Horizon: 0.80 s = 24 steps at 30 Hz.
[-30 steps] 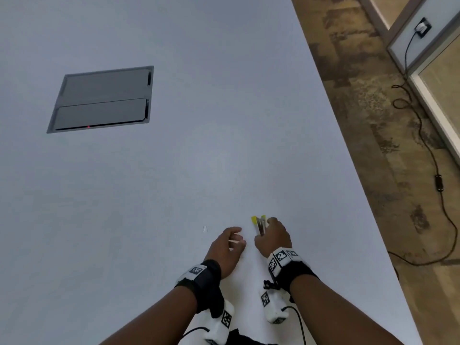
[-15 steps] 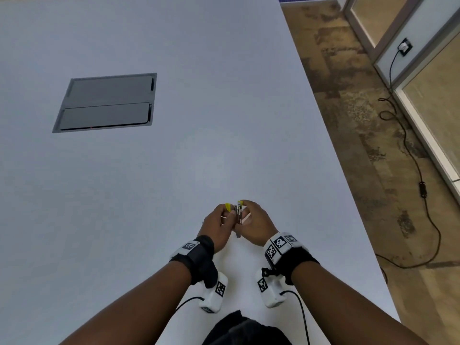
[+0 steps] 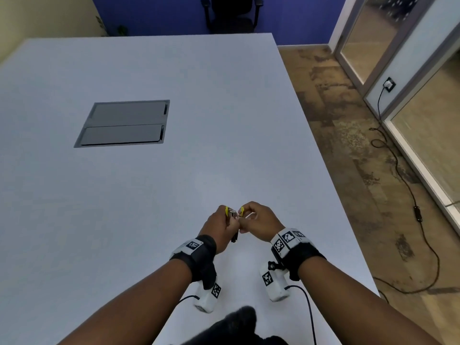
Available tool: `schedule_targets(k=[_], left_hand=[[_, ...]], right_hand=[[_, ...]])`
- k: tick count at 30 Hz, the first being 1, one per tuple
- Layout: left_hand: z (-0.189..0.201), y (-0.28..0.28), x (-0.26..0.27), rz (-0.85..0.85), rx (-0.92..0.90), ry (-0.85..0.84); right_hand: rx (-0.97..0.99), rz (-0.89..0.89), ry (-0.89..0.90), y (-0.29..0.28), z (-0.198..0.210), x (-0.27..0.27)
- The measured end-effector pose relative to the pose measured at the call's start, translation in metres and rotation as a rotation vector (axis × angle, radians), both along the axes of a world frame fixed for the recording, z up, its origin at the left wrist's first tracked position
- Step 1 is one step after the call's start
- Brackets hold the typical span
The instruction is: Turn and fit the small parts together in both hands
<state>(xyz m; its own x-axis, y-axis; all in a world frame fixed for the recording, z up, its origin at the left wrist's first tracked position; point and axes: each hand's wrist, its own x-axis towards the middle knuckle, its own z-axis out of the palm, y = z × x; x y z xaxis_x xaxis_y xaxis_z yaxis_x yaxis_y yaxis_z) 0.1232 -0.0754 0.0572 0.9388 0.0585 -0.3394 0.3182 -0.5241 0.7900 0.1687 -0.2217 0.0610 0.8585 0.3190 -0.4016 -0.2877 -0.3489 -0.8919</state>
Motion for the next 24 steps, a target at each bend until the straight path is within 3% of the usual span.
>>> schedule_targets(k=[9, 17, 20, 24], left_hand=[[0.016, -0.005, -0.013, -0.041, 0.006, 0.017], [0.026, 0.005, -0.008, 0.074, -0.067, -0.089], [0.03, 0.005, -0.01, 0.138, -0.19, -0.124], [0.029, 0.006, -0.009, 0.367, -0.417, -0.135]], right_hand=[[0.095, -0.021, 0.027, -0.002, 0.016, -0.01], [0.182, -0.071, 0.075, -0.004, 0.028, -0.019], [0.222, -0.137, 0.084, -0.005, 0.031, -0.015], [0.284, -0.197, 0.16, -0.013, 0.033, -0.009]])
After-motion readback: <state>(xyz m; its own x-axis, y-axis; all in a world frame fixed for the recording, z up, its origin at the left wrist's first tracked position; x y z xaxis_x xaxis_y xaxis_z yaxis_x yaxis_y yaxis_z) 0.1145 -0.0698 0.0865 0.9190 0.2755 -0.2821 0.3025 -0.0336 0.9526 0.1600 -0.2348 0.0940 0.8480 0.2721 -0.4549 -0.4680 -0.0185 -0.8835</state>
